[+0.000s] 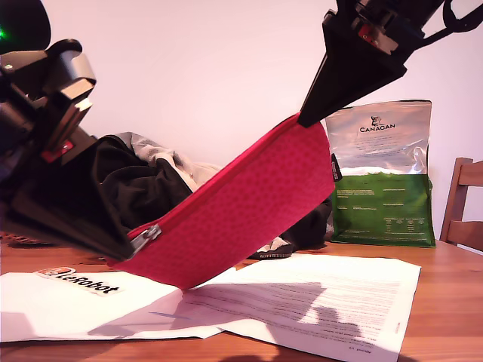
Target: Close the zipper in the zip bag in front of you
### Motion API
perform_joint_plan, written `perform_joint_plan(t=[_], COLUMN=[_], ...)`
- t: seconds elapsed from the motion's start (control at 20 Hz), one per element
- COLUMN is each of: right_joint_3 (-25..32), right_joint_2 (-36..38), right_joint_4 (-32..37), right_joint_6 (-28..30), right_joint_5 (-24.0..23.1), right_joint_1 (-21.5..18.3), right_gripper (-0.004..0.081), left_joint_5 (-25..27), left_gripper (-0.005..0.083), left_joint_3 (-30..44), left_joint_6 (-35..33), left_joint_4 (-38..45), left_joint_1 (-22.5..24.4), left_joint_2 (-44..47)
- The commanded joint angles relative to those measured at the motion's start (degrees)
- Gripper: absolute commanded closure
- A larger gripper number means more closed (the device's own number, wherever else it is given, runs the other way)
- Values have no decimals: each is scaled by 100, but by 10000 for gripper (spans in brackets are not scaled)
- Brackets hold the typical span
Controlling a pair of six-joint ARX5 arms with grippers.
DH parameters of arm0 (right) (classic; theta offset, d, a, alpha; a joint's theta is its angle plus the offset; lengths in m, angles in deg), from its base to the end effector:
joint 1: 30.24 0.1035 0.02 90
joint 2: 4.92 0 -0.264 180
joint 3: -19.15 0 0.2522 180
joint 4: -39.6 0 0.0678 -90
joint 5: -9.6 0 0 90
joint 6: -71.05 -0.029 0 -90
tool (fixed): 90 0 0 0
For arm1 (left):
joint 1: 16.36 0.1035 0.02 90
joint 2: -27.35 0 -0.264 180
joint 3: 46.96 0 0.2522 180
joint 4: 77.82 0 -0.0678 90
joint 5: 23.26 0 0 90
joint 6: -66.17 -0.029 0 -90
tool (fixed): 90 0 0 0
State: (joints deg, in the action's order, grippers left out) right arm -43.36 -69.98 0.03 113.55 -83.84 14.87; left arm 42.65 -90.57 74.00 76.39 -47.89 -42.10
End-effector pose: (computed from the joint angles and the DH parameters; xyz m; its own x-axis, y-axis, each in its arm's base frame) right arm 0.1652 0.1634 0.2668 0.5650 0.4822 -0.6695 -0.8180 0.2216 -0.5308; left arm 0.1752 -0.1214 0.1669 0.2696 -0.6443 -0.7157 0.5959 0.6955 -0.4016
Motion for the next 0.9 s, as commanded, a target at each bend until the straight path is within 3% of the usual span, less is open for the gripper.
perform_joint_plan(t=[0.0,0.65,0.85], right_joint_3=[-87,-87,-87], right_joint_2=[76,76,76], right_joint_4=[85,-9,-87], right_joint_6=[-4,-4,-4], right_joint_5=[-151,-164,-162], right_joint_1=[-63,-63,-61], right_gripper=[783,783,783], left_joint_5=[61,363,127], left_gripper=[797,797,764], left_joint_3=[151,151,151], left_joint_6=[-83,-232,-232], left_joint_4=[-216,-638,-553], left_joint_1=[92,275,275], left_joint_2=[-17,-17,-17])
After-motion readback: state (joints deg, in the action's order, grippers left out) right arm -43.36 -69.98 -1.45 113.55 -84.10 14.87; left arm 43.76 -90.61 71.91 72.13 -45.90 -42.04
